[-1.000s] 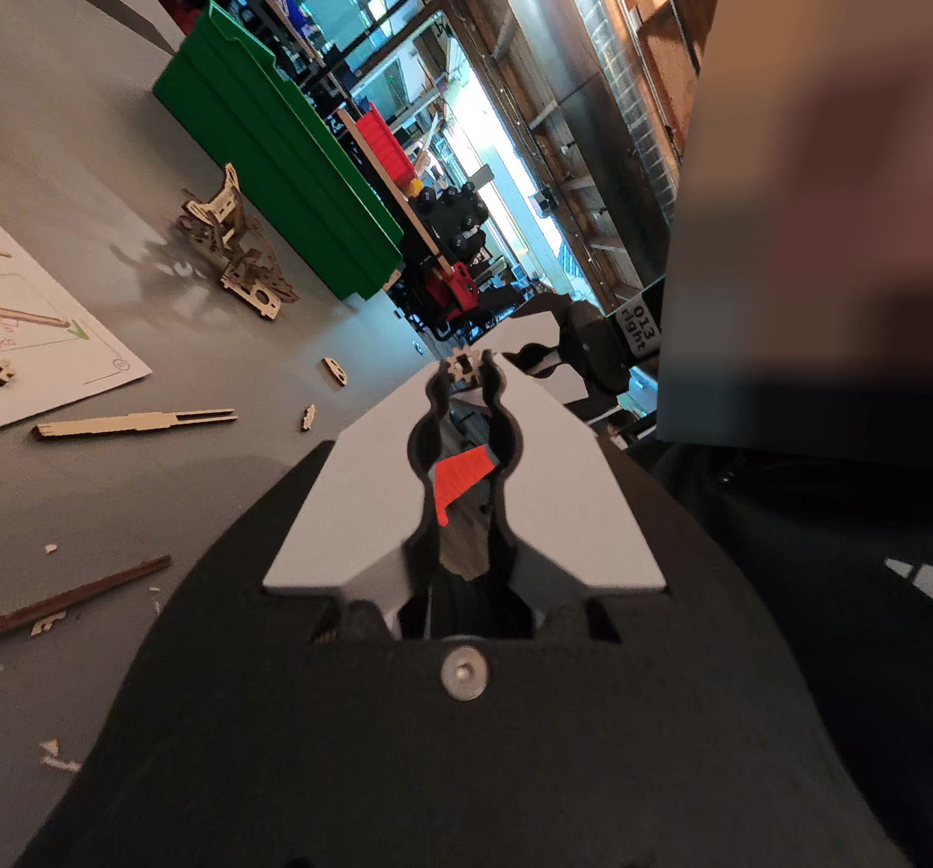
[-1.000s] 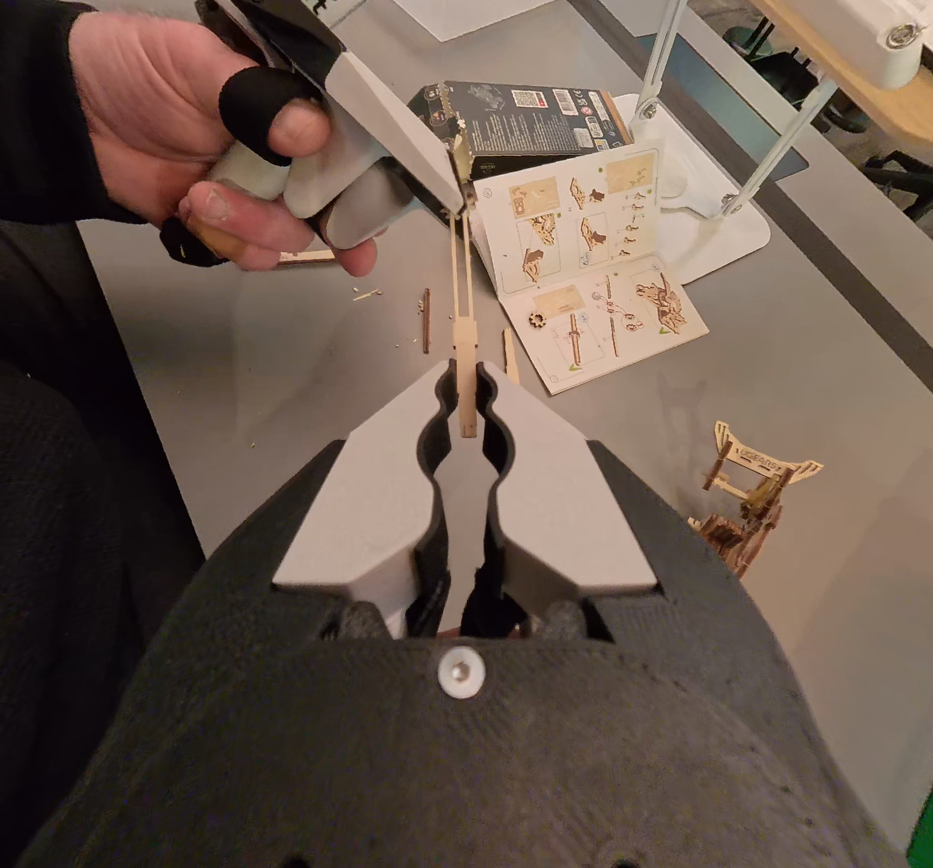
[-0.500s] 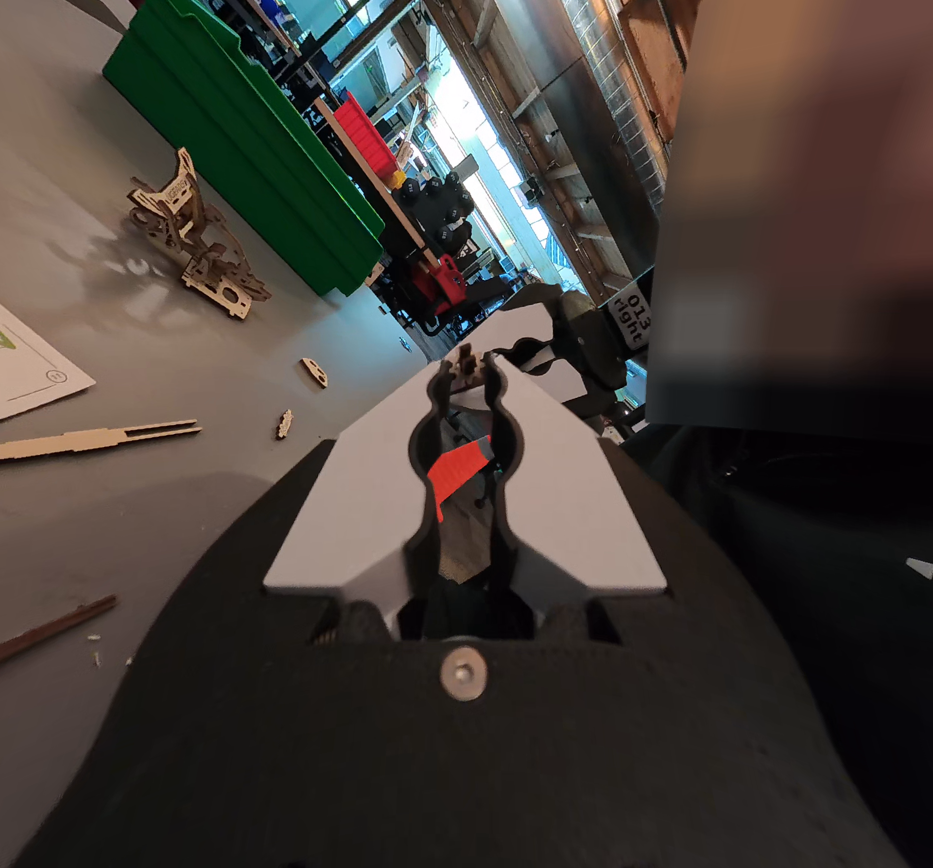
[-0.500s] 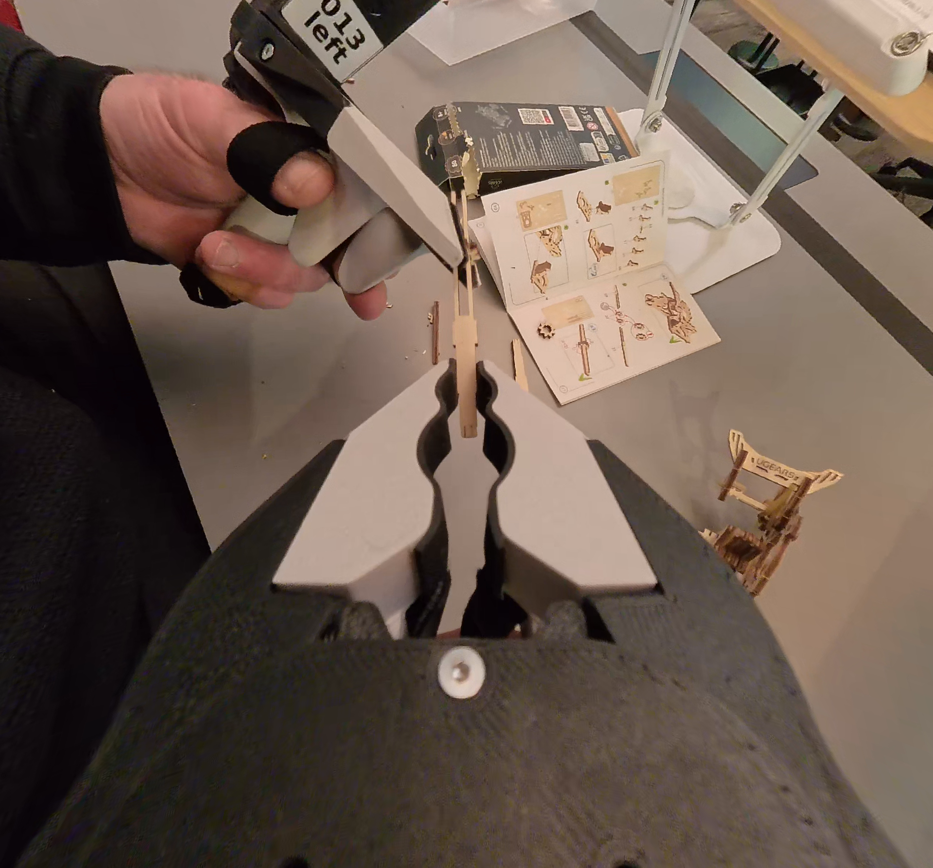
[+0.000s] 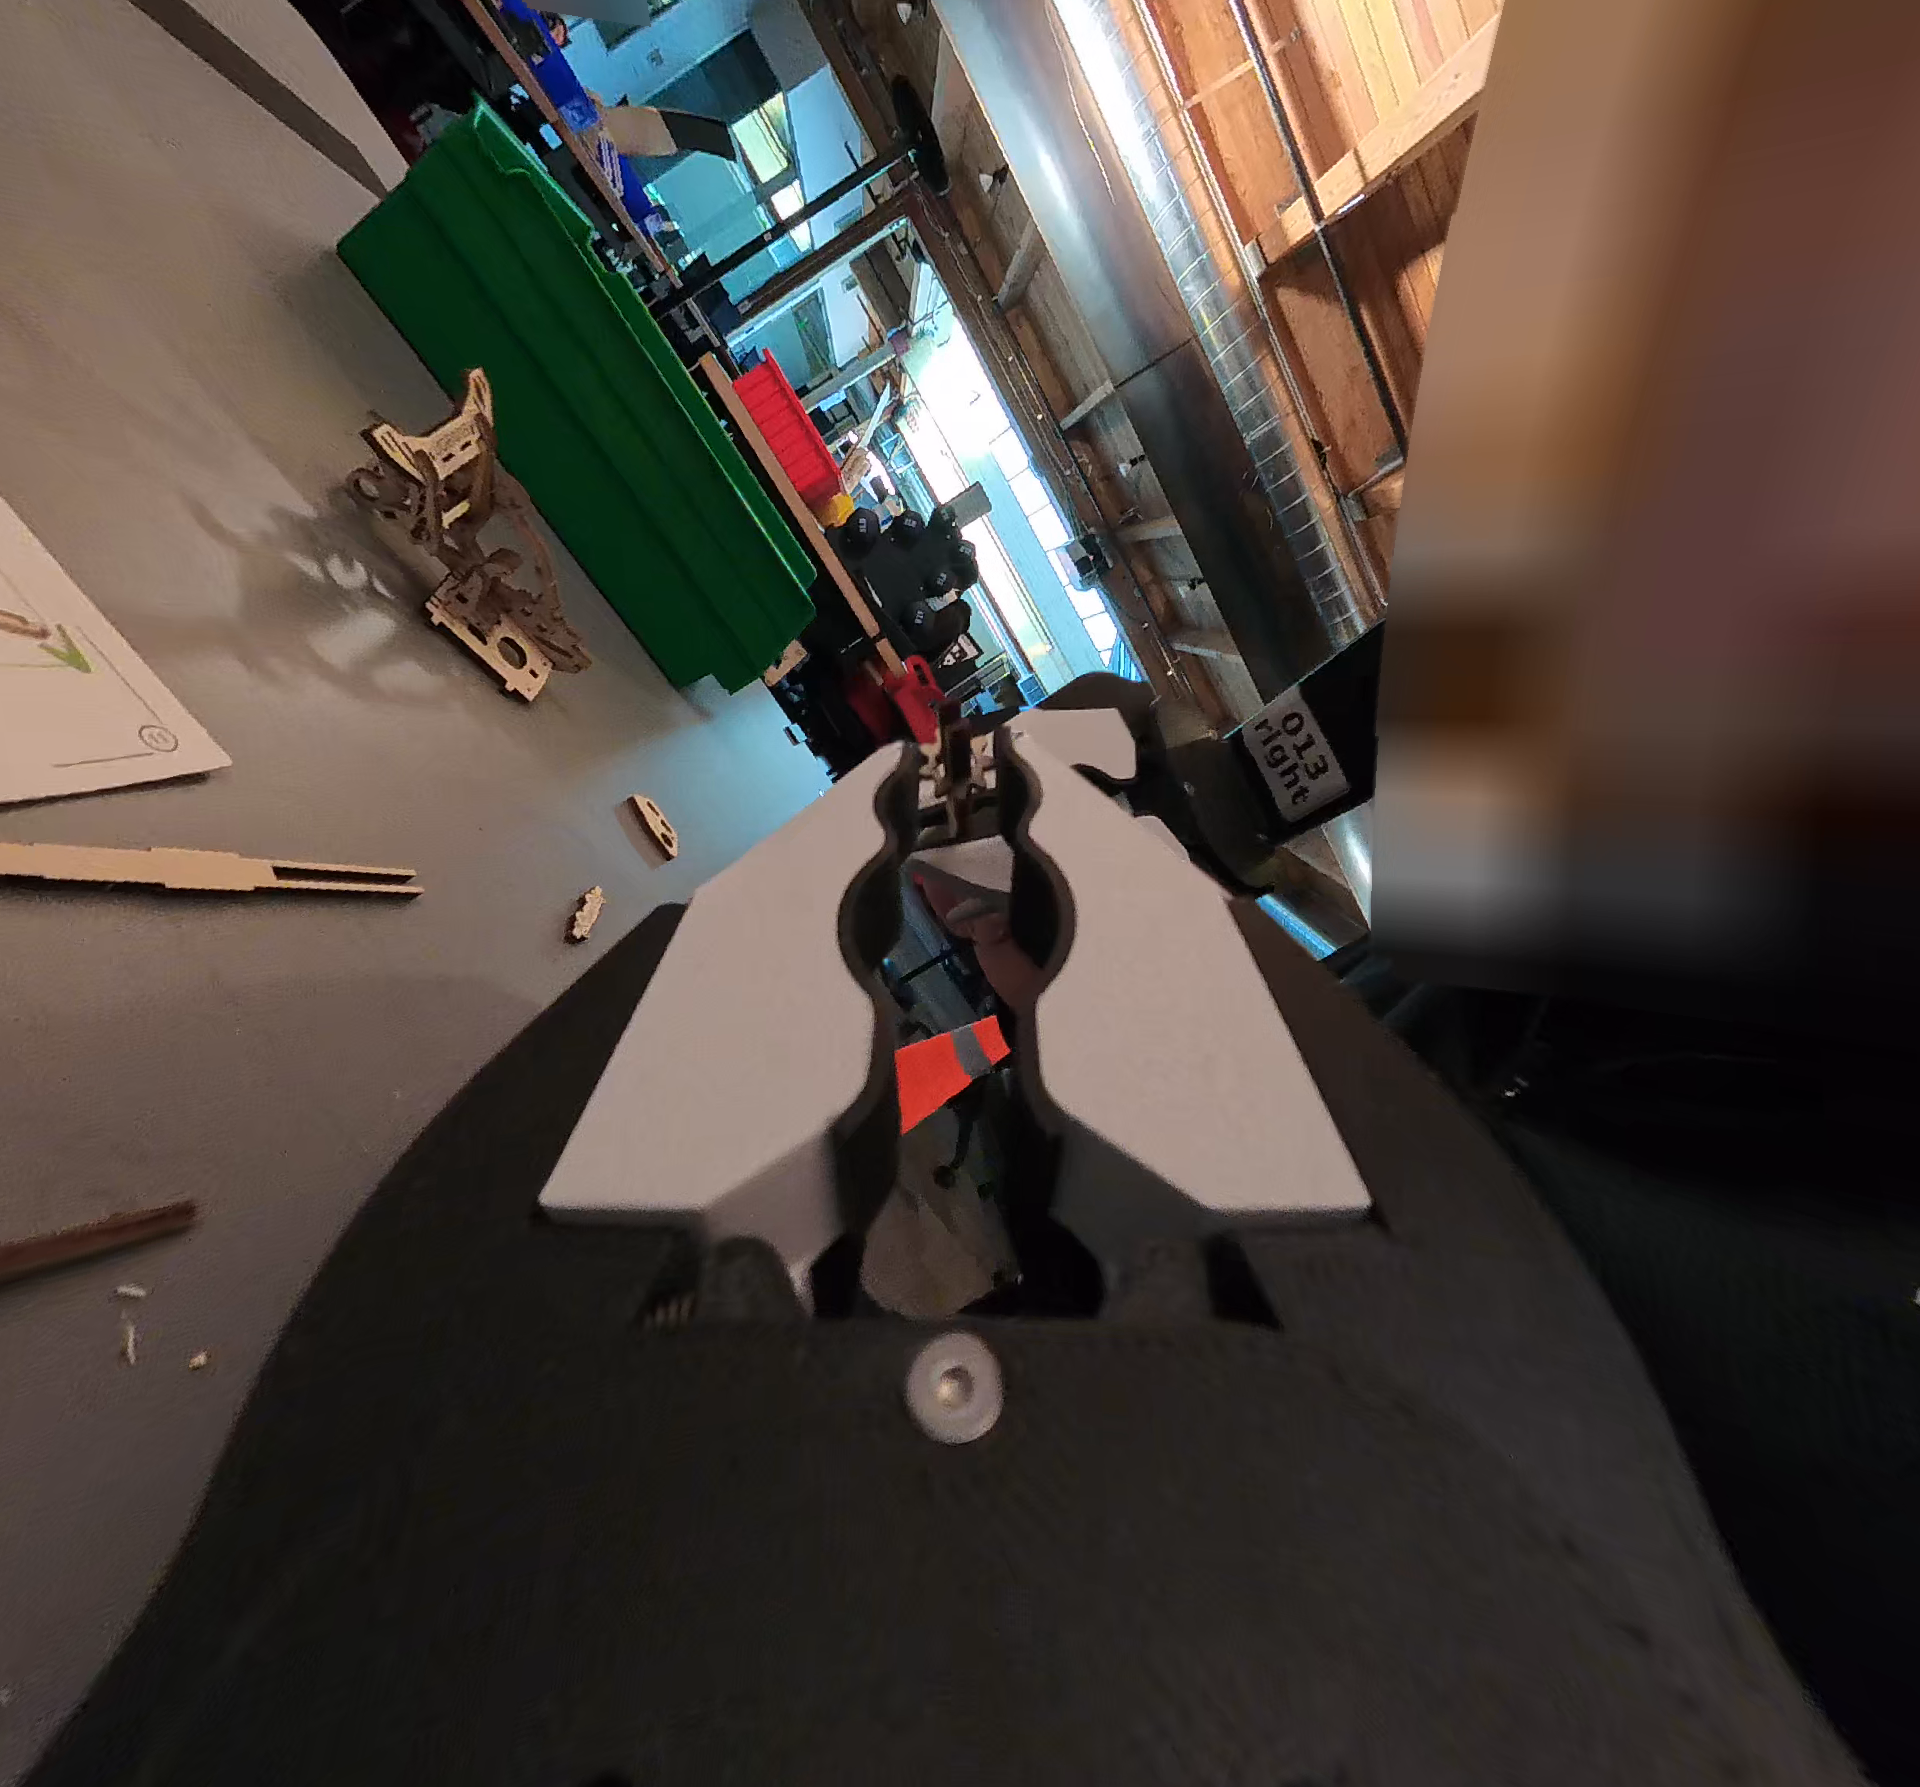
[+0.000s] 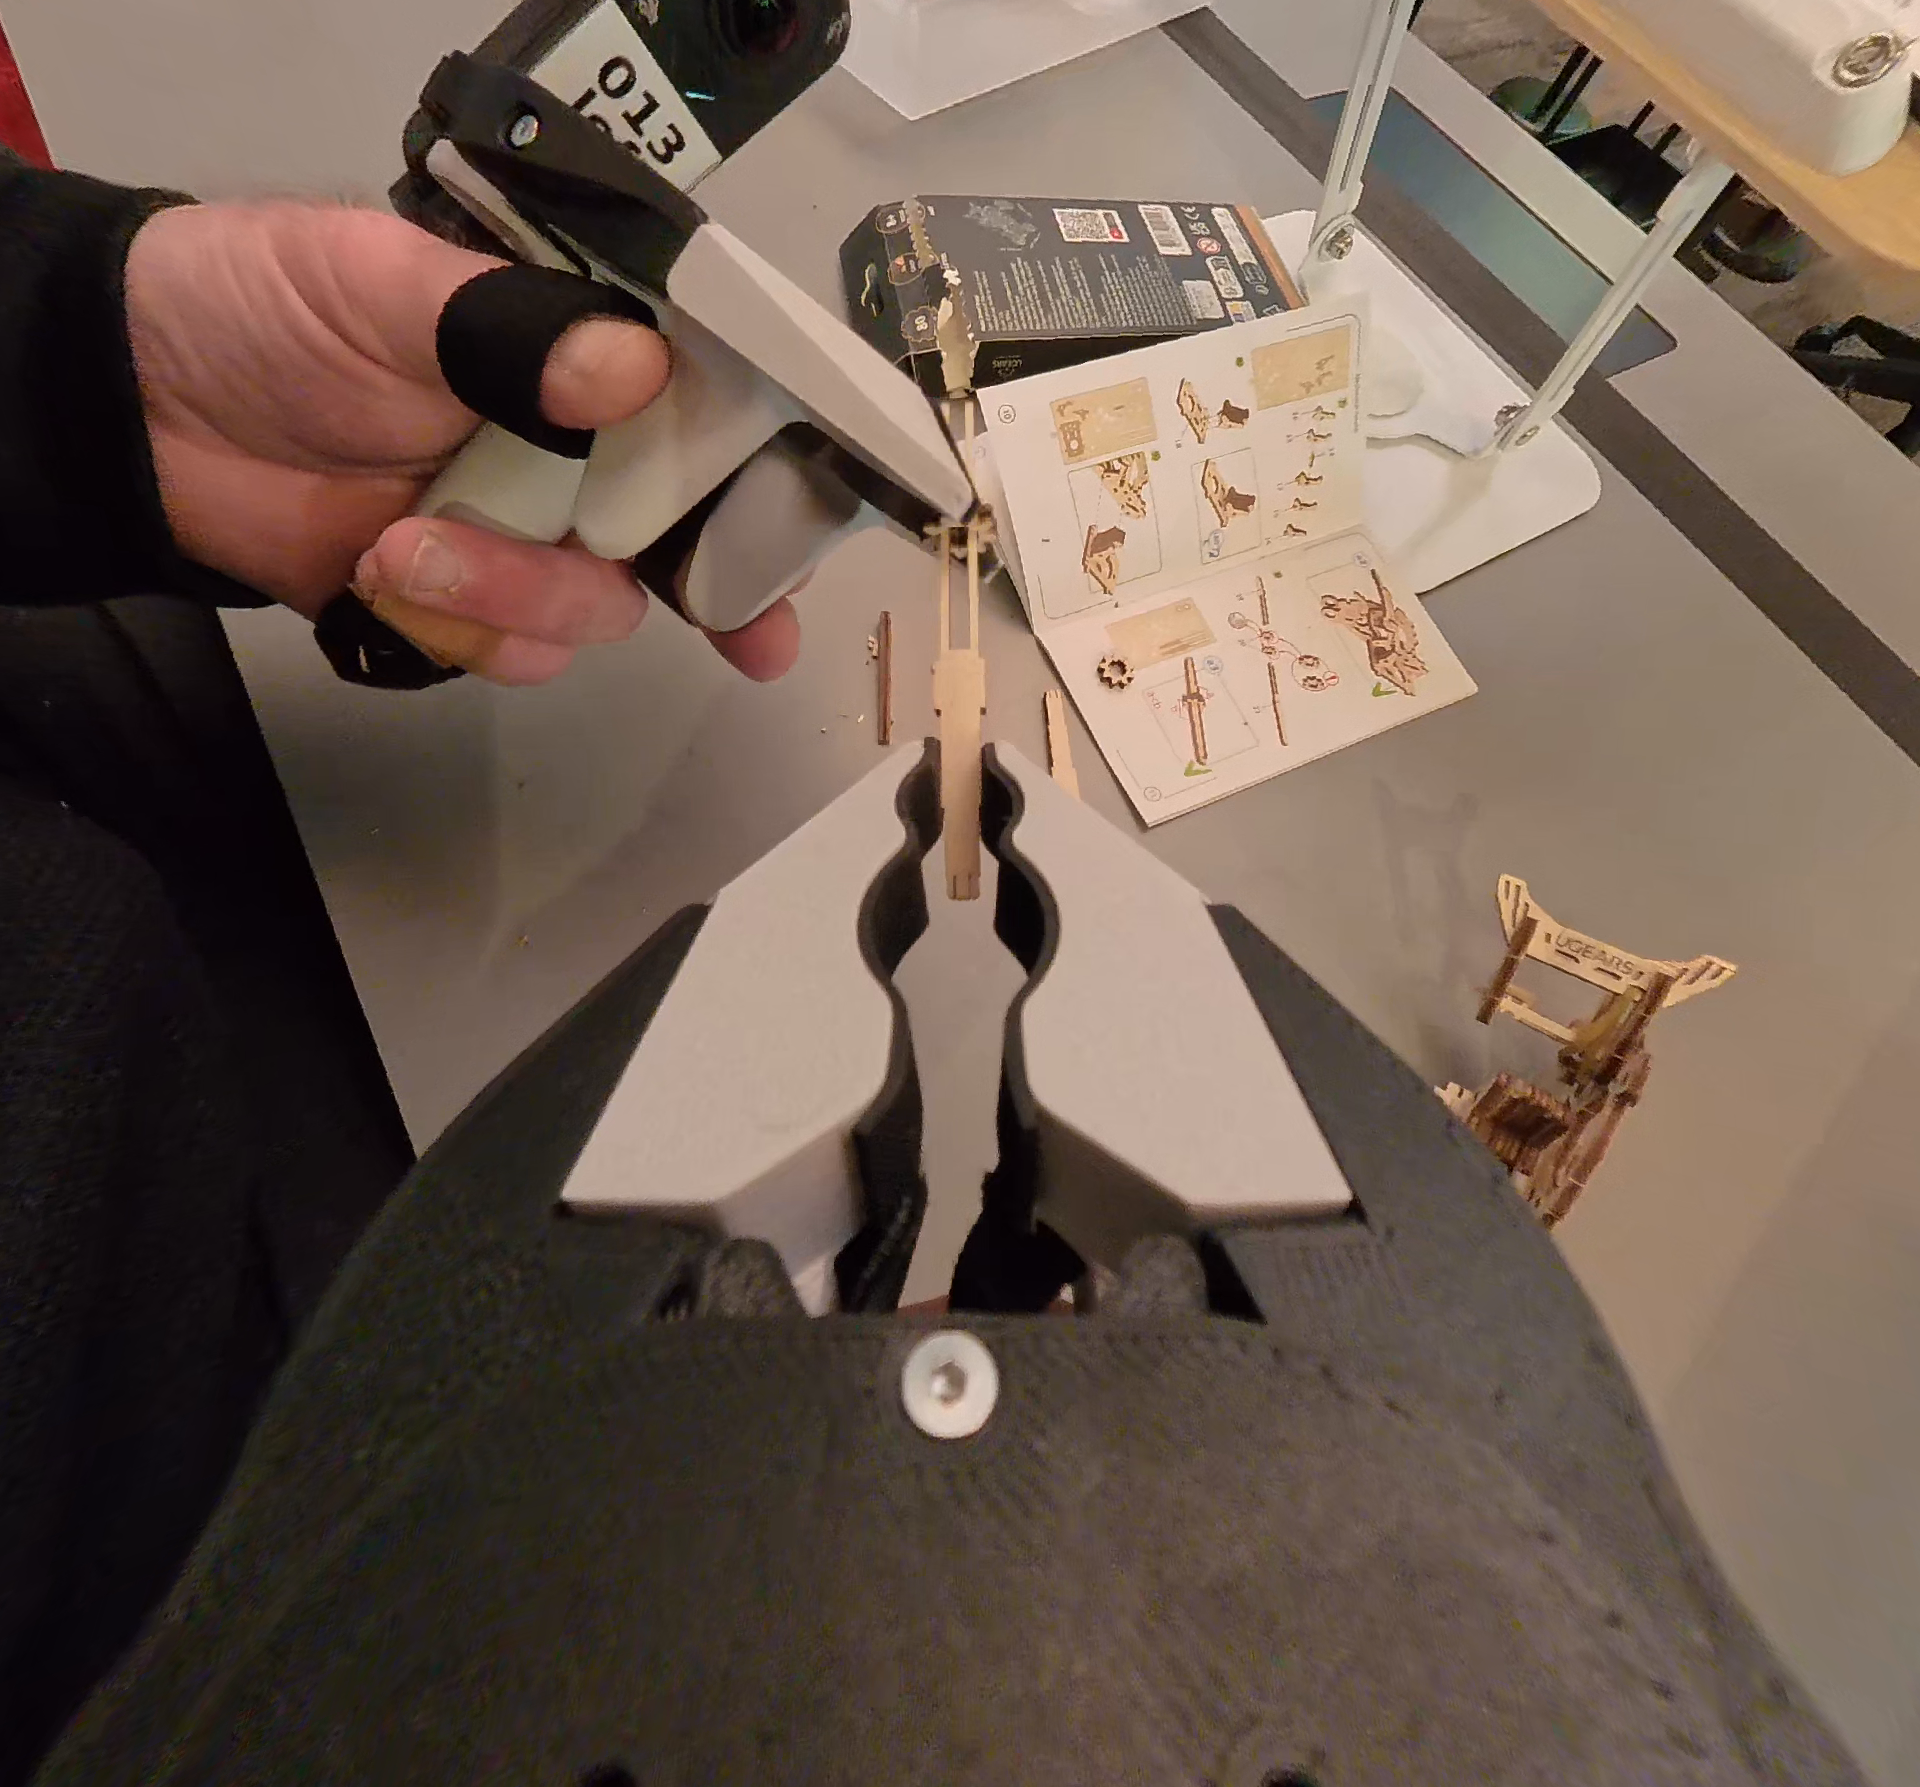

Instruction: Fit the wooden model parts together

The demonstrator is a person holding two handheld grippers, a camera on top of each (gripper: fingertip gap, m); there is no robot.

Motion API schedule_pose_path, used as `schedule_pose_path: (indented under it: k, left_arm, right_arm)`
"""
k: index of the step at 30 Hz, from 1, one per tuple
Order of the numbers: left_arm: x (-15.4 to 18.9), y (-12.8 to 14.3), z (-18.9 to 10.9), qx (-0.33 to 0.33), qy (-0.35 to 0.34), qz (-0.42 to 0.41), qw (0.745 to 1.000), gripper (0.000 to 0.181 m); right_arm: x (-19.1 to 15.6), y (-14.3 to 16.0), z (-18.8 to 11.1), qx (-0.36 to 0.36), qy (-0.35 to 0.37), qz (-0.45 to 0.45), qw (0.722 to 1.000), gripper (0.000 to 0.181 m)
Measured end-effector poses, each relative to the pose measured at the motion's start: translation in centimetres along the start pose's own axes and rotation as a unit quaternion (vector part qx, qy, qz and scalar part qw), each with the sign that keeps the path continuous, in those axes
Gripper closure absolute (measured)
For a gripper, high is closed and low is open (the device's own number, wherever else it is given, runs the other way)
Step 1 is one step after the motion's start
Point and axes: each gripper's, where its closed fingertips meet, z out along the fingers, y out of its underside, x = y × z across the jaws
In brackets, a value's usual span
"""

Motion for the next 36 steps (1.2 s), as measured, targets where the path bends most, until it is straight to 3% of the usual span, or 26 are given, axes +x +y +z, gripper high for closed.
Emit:
schedule_pose_path:
  k: [12, 15, 31, 36]
  left_arm:
    - [-0.4, 0.2, -0.2, 0.011, -0.010, -0.001, 1.000, 0.169]
    - [-0.3, 1.5, 0.5, -0.023, -0.015, 0.008, 1.000, 0.170]
    - [-0.8, 1.3, 1.0, -0.011, -0.014, -0.003, 1.000, 0.170]
    - [-1.4, 0.6, 0.2, 0.001, -0.033, 0.006, 0.999, 0.158]
  right_arm:
    - [0.0, 0.3, 0.6, -0.006, 0.000, 0.007, 1.000, 0.177]
    - [-0.1, 0.3, 0.7, -0.008, 0.001, -0.001, 1.000, 0.177]
    - [0.2, 0.5, 0.7, -0.004, -0.004, 0.014, 1.000, 0.177]
    - [0.5, 0.8, 0.7, -0.001, -0.012, 0.034, 0.999, 0.177]
